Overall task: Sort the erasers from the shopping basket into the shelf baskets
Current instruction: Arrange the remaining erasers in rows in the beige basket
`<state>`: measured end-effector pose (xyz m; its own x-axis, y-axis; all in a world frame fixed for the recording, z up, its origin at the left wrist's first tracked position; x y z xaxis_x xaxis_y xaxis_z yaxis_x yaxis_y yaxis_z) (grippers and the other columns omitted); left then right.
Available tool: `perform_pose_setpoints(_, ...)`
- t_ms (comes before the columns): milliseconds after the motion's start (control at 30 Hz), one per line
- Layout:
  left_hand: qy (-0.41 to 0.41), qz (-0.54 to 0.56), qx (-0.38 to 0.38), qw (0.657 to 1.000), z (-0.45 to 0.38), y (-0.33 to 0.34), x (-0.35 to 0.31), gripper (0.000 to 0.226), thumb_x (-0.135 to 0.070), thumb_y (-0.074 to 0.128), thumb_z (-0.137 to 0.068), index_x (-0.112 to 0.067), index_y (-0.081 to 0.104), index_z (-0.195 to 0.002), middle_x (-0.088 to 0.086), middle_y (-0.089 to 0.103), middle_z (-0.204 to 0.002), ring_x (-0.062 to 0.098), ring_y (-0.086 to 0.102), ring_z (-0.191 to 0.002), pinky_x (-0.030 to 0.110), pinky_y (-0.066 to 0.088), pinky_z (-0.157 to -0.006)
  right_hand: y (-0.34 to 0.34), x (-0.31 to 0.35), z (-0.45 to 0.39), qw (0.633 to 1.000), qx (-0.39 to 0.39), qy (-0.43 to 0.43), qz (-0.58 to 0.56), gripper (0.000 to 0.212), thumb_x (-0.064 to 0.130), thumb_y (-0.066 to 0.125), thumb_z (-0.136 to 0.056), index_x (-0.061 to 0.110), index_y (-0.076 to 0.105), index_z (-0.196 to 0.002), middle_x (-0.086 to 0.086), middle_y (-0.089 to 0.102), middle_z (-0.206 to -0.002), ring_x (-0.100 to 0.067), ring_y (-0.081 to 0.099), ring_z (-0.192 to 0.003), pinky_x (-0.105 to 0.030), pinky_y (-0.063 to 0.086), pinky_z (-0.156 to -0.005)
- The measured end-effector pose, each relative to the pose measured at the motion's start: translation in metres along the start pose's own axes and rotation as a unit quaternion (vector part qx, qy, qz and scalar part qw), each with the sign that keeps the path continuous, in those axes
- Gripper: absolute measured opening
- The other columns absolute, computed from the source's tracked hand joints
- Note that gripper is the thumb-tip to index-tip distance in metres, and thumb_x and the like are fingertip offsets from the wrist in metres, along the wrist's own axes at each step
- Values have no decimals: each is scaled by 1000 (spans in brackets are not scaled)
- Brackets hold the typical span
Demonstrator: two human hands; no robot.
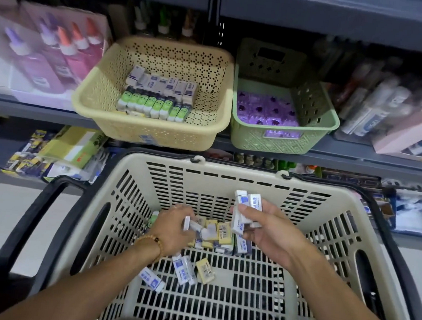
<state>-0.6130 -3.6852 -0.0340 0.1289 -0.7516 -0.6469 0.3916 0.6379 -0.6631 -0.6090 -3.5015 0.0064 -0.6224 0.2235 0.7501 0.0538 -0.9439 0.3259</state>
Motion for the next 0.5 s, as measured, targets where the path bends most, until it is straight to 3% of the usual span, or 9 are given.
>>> perform_pose_setpoints(33,-19,79,14,997,3,-4,-5,14,-13,67,-87,-21,57,-82,1,57,-92,5,53,-58,16,41,-47,6,7,3,1000,3,-15,2,23,12,68,-87,10,64,-110,-11,67,-90,-15,65,-70,-23,50,-51)
perform_pose_setpoints(100,-42,210,51,976,14,-13,-16,9,-8,63,-88,-15,59,-87,7,62,-84,2,52,-43,17,42,-41,24,23,11,999,18,-47,13,27,14,68,-85,7,64,-110,-10,67,-89,-16,67,-73,-23,52,-53)
perform_pose_setpoints(233,-19,319,62,946,38,-54,-39,17,-7,64,-85,-21,62,-76,-2,56,-69,5,54,-56,20,46,-52,73,65,30,987,62,-131,74,32,22,67,-81,10,63,-110,-7,72,-93,-15,68,-78,-23,53,-59)
perform_pose_setpoints(333,-11,403,69,913,52,-95,-45,16,-6,63,-85,-19,62,-76,4,55,-70,12,52,-57,23,44,-46,108,99,40,976,64,-191,82,33,25,68,-79,13,64,-110,-4,72,-91,-12,67,-76,-23,52,-59)
perform_pose_setpoints(400,-22,482,83,872,58,-118,-44,13,-5,62,-83,-17,61,-80,11,56,-76,16,53,-56,26,44,-48,129,119,42,970,51,-222,83,36,27,68,-79,12,63,-111,-2,71,-89,-12,65,-76,-23,50,-57)
perform_pose_setpoints(500,-48,599,134,788,68,-136,-43,22,-8,69,-67,-17,57,-83,12,58,-78,21,57,-56,33,50,-57,158,145,34,959,18,-262,107,16,20,63,-91,13,63,-105,0,71,-84,-11,65,-73,-22,47,-54)
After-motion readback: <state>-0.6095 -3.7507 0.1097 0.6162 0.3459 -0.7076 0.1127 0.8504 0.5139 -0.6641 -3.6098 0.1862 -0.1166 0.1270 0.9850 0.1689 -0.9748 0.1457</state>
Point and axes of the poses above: each hand's wrist, its own z-axis away from the middle knuckle, its own y-axis out of the palm, x = y × z, the point moved 8 cm from there along -z, towards the middle knuckle
